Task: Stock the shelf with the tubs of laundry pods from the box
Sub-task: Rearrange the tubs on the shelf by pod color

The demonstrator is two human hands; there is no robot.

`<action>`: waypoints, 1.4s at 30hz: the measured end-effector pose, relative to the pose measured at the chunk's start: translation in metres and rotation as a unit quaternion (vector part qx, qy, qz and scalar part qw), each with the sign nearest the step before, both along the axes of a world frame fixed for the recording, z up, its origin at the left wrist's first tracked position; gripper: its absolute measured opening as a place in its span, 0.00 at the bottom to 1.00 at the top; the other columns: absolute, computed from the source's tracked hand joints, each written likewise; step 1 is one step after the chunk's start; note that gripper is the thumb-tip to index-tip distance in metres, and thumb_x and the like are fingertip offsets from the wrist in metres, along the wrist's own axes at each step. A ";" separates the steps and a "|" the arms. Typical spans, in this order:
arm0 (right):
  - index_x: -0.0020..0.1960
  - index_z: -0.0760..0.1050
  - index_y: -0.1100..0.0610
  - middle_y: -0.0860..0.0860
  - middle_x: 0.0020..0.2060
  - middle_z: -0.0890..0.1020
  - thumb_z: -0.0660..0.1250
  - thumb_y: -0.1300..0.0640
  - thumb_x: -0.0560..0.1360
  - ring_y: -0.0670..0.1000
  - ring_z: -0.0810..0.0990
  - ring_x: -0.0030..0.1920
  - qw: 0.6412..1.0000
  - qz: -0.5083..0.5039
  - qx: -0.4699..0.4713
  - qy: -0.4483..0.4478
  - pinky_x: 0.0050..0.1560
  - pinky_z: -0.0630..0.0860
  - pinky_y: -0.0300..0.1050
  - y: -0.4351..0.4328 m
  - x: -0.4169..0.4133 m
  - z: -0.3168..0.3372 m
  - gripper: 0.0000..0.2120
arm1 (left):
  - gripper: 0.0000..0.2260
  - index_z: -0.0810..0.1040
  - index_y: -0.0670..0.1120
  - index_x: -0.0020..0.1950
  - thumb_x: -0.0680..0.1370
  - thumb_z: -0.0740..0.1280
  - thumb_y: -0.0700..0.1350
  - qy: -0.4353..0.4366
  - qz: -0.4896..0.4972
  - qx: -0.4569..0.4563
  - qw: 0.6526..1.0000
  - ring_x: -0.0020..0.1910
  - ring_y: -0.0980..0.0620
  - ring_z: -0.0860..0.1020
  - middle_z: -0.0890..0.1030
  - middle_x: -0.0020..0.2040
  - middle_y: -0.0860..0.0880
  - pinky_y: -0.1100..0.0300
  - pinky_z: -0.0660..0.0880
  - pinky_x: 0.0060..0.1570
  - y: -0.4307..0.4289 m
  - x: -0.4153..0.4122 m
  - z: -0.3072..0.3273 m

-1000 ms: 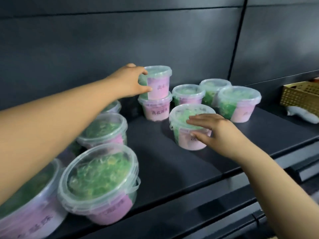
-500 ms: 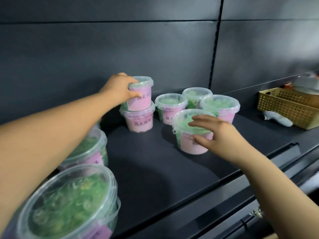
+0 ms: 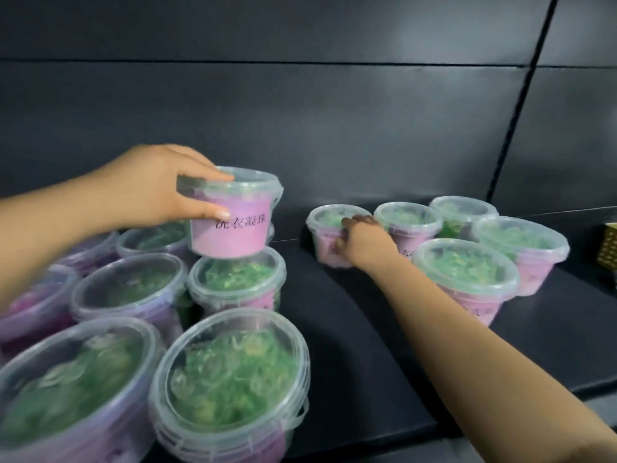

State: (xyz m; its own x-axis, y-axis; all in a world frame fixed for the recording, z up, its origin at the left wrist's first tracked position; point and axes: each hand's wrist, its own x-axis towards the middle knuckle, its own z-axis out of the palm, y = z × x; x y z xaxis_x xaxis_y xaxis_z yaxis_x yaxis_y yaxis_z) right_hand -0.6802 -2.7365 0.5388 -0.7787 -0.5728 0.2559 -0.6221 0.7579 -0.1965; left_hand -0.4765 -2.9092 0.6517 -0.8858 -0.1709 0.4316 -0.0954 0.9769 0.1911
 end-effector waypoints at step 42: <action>0.50 0.80 0.54 0.39 0.42 0.78 0.75 0.57 0.64 0.32 0.76 0.43 0.892 0.245 -0.379 0.020 0.49 0.73 0.30 0.052 0.072 0.045 0.15 | 0.17 0.71 0.64 0.53 0.67 0.63 0.67 -0.106 -0.090 0.225 0.964 0.60 0.57 0.73 0.74 0.55 0.59 0.56 0.70 0.63 0.031 -0.033 -0.024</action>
